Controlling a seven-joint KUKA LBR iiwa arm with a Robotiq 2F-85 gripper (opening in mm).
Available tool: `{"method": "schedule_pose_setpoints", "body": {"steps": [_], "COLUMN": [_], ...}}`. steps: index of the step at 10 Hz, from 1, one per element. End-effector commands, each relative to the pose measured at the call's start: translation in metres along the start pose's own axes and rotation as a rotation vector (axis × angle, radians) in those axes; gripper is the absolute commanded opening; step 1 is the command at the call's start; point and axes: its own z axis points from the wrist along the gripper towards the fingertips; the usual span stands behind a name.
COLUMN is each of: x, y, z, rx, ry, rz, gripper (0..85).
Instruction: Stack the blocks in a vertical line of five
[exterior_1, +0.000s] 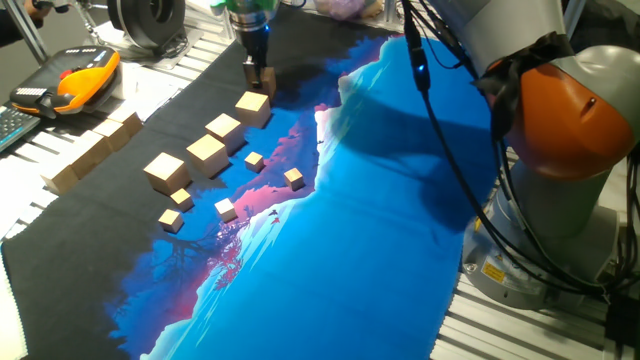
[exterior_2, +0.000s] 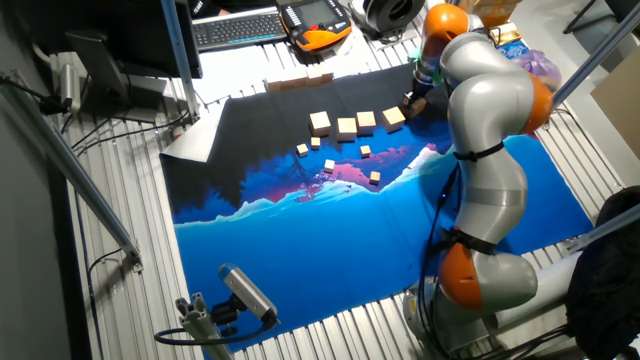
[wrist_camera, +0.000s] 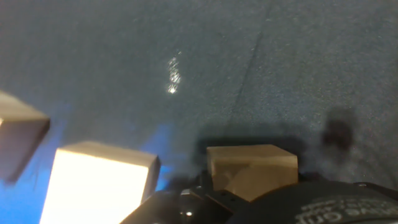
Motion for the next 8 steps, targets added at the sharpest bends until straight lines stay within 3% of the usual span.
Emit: {"method": "schedule_pose_setpoints", "body": {"steps": [1, 2, 4, 6, 8], "x": [0.002, 0.006, 0.032, 0.059, 0.079], "y": [0.000, 0.003, 0.017, 0.028, 0.031], "z": [-0.005, -0.014, -0.036, -0.039, -0.033], "rx": [-0.006, -0.018, -0.001, -0.001, 0.000], "ry": [0.020, 0.030, 0.050, 0.043, 0.045], "rz": [-0.004, -0.007, 0.015, 0.029, 0.030], "gripper": [0.0, 0.0, 0.0, 0.0, 0.0]}}
